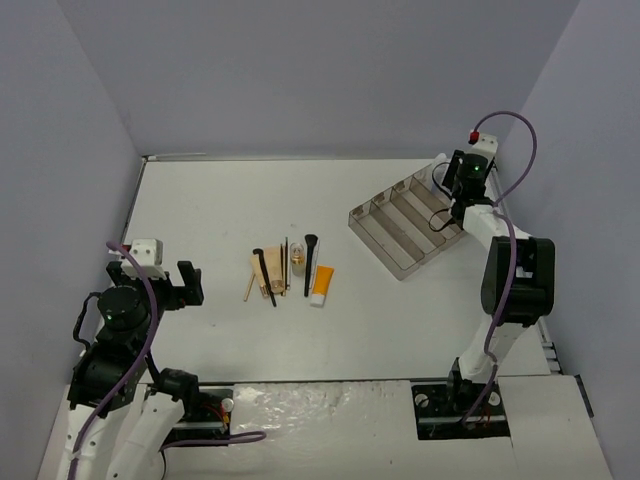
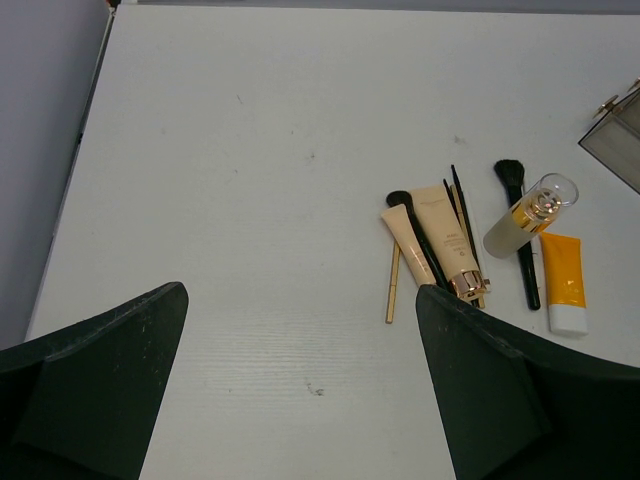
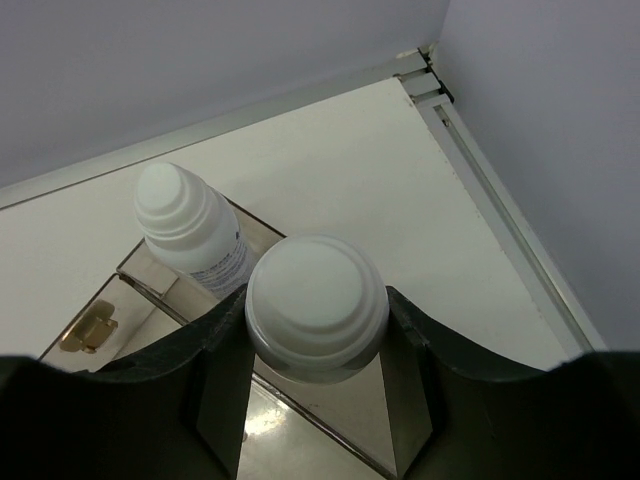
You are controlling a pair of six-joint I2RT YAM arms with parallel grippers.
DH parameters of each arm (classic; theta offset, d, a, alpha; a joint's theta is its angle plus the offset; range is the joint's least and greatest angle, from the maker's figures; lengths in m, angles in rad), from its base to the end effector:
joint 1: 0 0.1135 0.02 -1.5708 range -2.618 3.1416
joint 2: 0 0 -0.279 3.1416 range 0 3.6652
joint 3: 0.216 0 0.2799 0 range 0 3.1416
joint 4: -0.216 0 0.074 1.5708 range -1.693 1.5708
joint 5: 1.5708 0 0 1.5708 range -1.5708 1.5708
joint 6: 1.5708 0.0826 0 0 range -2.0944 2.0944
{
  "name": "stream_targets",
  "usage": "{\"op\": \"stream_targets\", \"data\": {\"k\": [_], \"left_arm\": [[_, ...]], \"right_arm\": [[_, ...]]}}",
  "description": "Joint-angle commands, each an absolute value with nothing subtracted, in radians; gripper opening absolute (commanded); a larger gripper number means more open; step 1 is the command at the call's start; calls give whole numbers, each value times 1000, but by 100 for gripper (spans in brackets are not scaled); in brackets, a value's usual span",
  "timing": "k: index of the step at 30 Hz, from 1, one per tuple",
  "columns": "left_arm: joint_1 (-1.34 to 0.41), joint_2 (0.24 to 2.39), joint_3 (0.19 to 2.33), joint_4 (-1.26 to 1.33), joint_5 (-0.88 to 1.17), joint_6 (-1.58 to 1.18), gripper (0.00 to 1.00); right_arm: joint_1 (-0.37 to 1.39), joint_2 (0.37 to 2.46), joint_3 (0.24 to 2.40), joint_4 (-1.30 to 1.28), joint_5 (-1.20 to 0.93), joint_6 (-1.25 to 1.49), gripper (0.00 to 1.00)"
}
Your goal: Organize the makeup
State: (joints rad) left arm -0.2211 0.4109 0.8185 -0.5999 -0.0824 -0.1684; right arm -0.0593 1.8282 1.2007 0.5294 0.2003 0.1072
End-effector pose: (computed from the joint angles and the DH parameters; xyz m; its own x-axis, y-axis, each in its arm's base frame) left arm 0.1428 -0.0251 0.3585 -0.2072 -0.1246 -0.9703 0.1065 0.9831 -0.1490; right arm 0.4999 -0.0461 0.2562 -0.0698 0.1092 -0.9916 0.2647 0.9604 0.0871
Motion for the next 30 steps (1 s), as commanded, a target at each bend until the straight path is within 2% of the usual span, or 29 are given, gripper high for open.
{"op": "stream_targets", "data": {"k": [1,24,28,30], "left_arm": [[-216,443,831,-534,-75,-178,97],[-215,448,833,-528,-72,-177,97],[-215,446,831,-529,-72,-176,97],[-215,446,831,-528,-72,-177,97]], "right_arm": [[-64,1849,1249,693,189,110,0],[-60,1971,1310,677,82,27,0],[-60,1978,1315,666,71,11,10],[-58,1980,1318,659,65,11,20]]}}
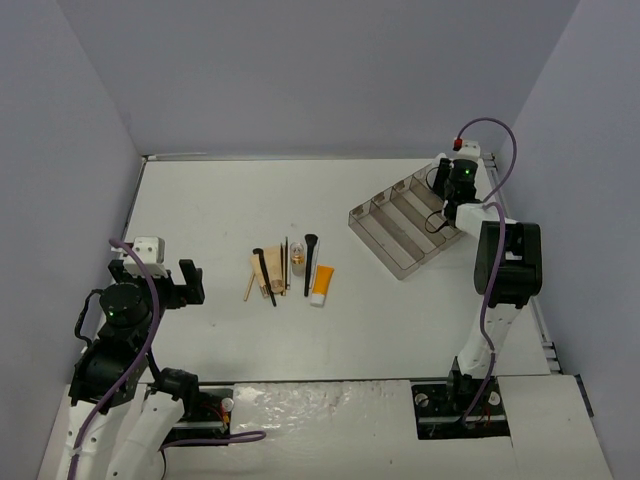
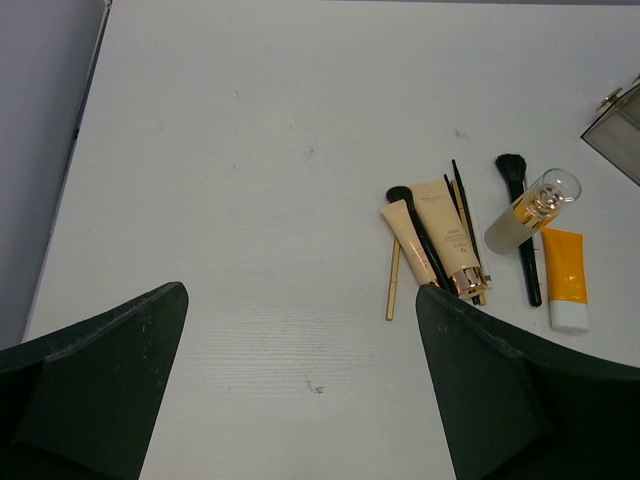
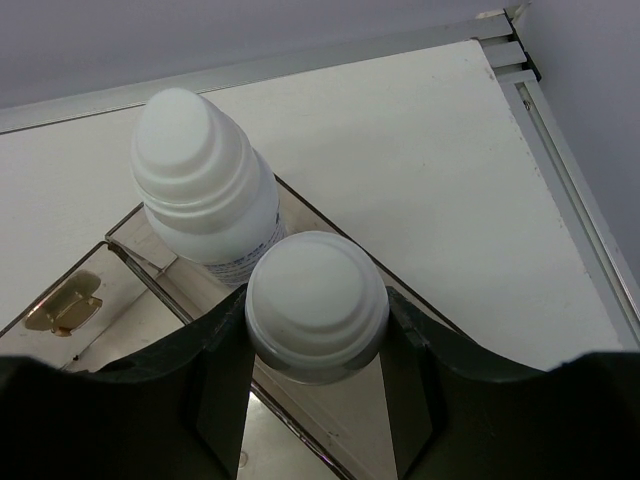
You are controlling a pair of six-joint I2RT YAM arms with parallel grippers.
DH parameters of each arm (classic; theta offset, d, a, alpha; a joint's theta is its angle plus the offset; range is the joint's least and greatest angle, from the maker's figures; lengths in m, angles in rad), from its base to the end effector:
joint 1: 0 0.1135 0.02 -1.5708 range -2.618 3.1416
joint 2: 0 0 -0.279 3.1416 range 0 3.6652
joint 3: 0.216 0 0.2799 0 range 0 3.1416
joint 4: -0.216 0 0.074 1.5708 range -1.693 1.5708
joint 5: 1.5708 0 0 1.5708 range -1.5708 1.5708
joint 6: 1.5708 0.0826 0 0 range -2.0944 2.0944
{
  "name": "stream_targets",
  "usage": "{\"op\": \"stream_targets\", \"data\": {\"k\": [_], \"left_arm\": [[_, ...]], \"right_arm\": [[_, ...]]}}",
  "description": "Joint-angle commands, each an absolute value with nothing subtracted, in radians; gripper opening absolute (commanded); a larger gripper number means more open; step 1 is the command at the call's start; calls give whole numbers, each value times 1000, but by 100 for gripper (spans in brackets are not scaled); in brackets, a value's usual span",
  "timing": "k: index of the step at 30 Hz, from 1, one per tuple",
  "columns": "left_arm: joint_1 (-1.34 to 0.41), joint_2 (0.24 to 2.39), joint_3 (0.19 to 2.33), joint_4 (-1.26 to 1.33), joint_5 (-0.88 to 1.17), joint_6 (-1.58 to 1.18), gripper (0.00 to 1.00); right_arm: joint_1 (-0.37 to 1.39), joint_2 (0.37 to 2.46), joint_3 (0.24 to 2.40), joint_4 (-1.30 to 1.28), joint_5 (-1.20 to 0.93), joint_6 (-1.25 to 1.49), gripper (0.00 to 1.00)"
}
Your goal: Organize the makeup
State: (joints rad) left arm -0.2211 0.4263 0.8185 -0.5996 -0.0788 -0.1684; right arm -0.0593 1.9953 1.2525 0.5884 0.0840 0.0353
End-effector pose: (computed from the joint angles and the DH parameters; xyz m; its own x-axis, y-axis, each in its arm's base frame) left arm 0.1465 -0.0263 0.3566 -0.2221 -0.1213 -0.9674 0.1078 0.9831 -0.1480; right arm 0.5300 -0.0384 0.2030 -0.1484 0.0440 -0.9879 0.1472 0.9889 0.0220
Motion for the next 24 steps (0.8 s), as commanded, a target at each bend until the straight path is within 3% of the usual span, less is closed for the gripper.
{"op": "stream_targets", "data": {"k": [1,8,15,18,24], "left_arm": [[-215,446,831,-529,-71,-178,97],[-215,445,831,-529,-71,-178,97],[-215,436,831,-531,-72,-179,97],[-216,438,831,-530,-71,-178,97],[-218,442,831,-530,-66,-180,97]], "right_arm": [[-58,1980,1318,657,60,11,27],[-41,1955,1327,615,40,-23,69],[-35,1852,1302,535,82,-14,93],[-20,1761,1284,459,132,27,98],[60,1524,1182,332,162,125,100]]}}
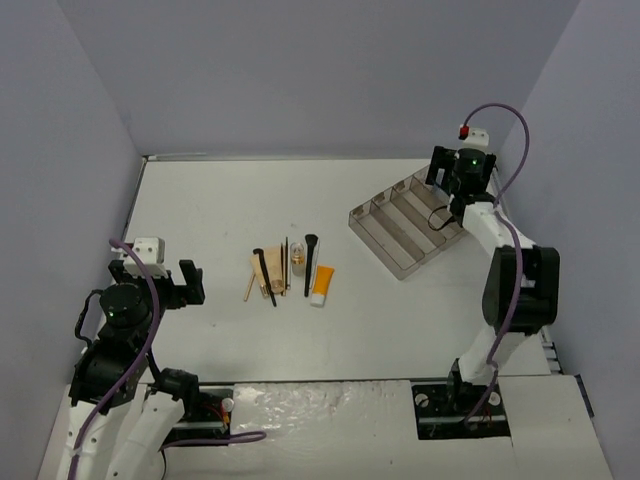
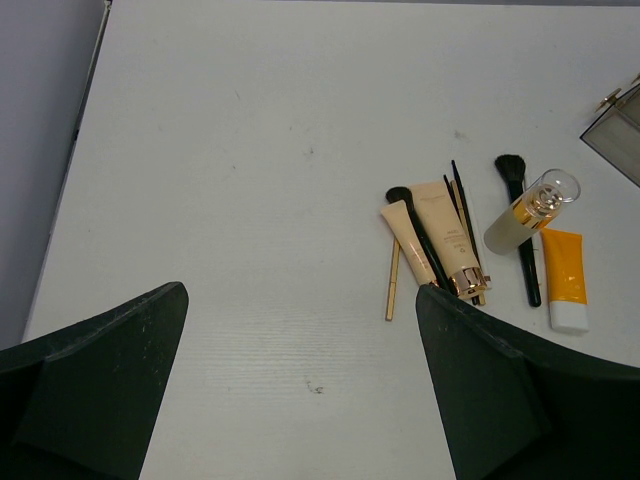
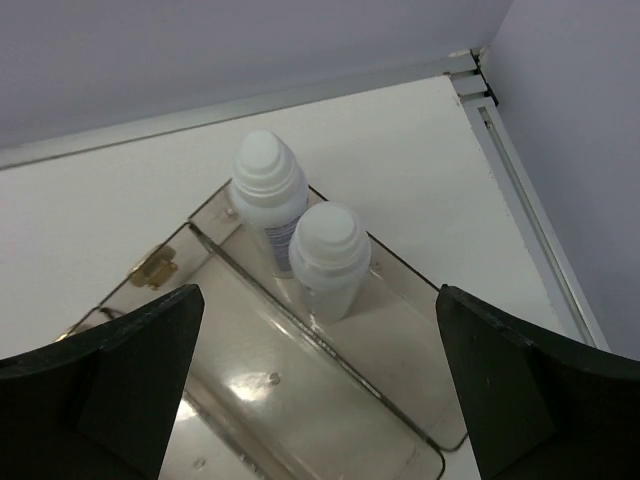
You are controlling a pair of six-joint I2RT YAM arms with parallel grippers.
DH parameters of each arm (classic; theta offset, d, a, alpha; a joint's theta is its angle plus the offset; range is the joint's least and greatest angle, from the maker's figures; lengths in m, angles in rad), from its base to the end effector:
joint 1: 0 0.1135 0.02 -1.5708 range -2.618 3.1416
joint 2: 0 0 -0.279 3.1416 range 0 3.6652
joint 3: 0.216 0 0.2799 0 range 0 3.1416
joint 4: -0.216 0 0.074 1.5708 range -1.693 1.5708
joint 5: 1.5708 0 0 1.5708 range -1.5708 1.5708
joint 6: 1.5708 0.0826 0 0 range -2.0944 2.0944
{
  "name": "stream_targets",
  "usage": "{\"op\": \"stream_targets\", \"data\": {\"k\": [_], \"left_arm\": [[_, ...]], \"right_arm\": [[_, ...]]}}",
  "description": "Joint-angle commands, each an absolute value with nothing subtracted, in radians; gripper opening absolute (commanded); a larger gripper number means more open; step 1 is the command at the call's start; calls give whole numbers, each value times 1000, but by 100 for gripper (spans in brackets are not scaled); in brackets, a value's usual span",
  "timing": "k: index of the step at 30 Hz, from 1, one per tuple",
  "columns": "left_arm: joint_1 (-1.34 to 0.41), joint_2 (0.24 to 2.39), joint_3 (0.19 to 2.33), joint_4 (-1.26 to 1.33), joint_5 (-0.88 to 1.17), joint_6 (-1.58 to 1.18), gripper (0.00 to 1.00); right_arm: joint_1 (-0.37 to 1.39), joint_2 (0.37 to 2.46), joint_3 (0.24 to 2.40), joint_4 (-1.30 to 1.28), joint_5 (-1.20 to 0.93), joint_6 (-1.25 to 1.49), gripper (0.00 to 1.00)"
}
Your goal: Organize the makeup
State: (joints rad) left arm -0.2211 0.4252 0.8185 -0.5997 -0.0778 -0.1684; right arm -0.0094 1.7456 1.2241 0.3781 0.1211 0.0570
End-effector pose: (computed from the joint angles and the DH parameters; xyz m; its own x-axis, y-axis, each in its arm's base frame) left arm 0.1462 -0.0263 0.3567 -0.2213 -0.1215 -0.9676 0.1089 0.9829 -0.1483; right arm 0.4897 -0.0146 0.2818 -0.1353 0.0578 -0.9891 0.1368 0.9898 0.0392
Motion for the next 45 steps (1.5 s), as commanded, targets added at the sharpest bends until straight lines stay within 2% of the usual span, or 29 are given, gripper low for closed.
{"op": "stream_targets", "data": {"k": [1,10,18,26,31,42,45], "left_arm": [[-218,444,831,-531,-66,-181,97],[-216,459,833,-535,-66,-182,97],[-215,468,830,-537,-74,-183,97],[-215,482,831,-538,-74,-182,97],[-215,482,831,-536,-74,-181,97],[-215,482,831,-537,-72,-181,97],[-215,482,831,-537,-73,-182,97]], "right_arm": [[82,1489,1167,316,144,123,100],[431,1339,1080,196,-44,24,100],[710,1479,1032,328,-171,11,100],[779,1670,1066,417,-230,-34,99],[784,1745,1088,441,-236,-39,94],[788,1809,1096,509,-220,-46,78],[788,1816,1101,519,-219,-48,69]]}}
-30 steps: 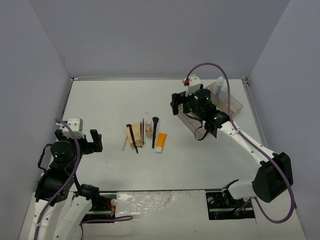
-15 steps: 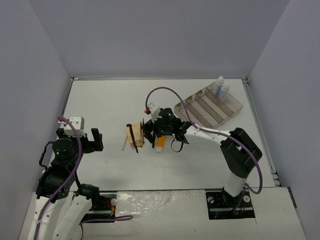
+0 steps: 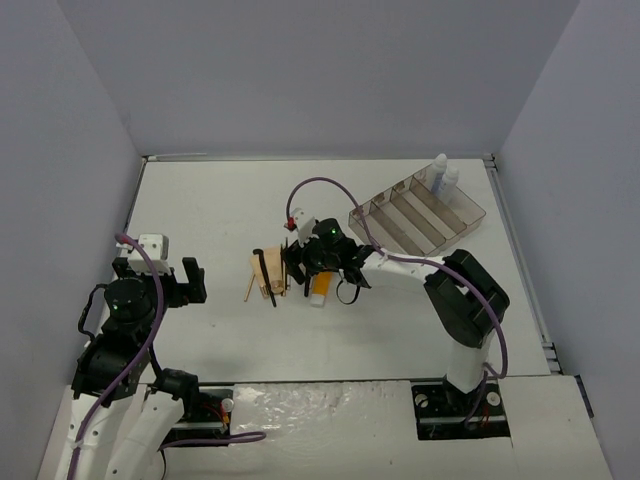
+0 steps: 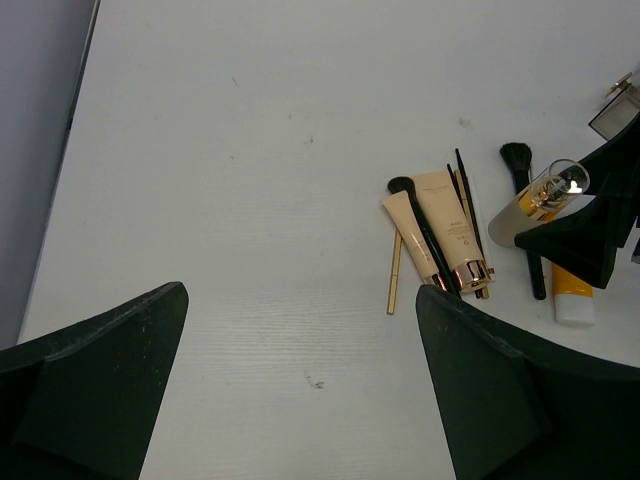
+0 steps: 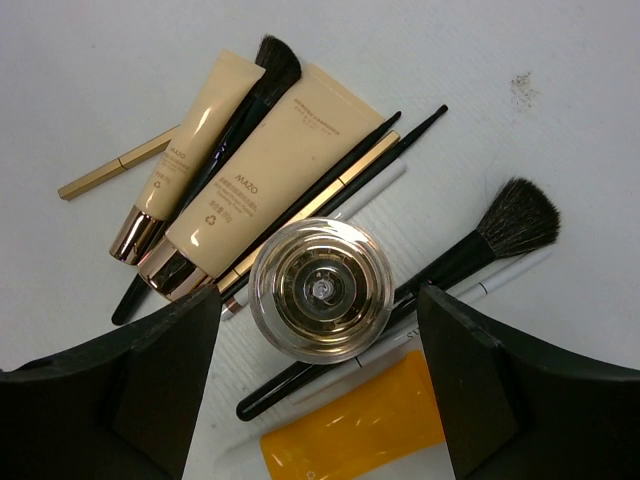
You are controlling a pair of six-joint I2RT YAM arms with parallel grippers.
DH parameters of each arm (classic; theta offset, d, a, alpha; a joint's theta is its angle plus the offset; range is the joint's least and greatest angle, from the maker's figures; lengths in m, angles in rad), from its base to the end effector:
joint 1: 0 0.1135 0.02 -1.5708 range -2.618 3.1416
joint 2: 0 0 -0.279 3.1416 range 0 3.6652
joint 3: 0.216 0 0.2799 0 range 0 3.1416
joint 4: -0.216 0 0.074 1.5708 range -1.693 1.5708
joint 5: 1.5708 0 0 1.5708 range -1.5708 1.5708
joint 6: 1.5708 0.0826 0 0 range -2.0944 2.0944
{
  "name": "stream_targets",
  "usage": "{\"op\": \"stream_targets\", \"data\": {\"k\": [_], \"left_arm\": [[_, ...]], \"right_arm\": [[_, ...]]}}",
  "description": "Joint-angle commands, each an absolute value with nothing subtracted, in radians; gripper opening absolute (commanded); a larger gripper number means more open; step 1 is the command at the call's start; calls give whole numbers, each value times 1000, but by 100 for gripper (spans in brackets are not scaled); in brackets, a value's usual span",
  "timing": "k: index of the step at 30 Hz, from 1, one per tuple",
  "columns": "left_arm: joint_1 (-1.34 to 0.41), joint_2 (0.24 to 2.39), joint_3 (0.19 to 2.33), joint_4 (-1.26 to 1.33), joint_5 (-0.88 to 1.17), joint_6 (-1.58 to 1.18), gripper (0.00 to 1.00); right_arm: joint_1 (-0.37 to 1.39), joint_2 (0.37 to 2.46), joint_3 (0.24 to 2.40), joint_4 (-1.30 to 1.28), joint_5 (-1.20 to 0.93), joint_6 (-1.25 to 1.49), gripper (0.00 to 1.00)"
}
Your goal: Organize the makeup
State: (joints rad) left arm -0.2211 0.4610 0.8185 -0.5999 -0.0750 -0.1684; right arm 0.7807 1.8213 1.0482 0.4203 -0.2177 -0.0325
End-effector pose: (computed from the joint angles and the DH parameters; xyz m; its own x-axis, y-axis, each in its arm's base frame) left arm 0.1546 -0.0284 0.3519 -0.2556 -0.1138 -0.9600 0.1064 0.9837 -0.1450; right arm 0.3227 0.3448 0.1824 -0.2183 -0.2609 -0.9403 -0.8387 0.5428 0.0441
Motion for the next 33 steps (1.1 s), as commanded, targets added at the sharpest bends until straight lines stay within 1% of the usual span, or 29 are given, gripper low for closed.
{"op": "stream_targets", "data": {"k": [1,9,12,13,15,17,18,23,26,29,33], "left_arm": [[-215,482,831,-537,-74,-182,97],[-215,483,831,-535,-71,-181,97],[-215,483,831,-535,-71,-180,97],[-215,482,831,-535,-71,-181,97],[-215,483,831,-535,-71,-181,97],[-215,483,831,-535,-71,-180,97],[-215,483,831,-535,-71,-179,97],[-215,482,831,-536,-71,-180,97],[-215,480,831,-537,-71,-179,97],[-213,477,831,-537,-69,-179,97],[-213,470,830,-537,-66,-181,97]], "right_arm": [[788,1820,1103,520,-219,-48,67],[788,1845,1115,532,-208,-52,51],[787,1847,1111,537,-192,-53,32],[787,1846,1109,539,-185,-55,28],[787,1838,1105,539,-176,-57,11],[789,1820,1111,527,-170,-59,2],[790,1802,1116,521,-163,-60,0],[783,1639,1104,497,-20,-57,0],[753,1544,1088,465,142,-50,0],[675,1458,1072,421,184,-30,0],[476,1362,1033,362,218,-3,0]]}}
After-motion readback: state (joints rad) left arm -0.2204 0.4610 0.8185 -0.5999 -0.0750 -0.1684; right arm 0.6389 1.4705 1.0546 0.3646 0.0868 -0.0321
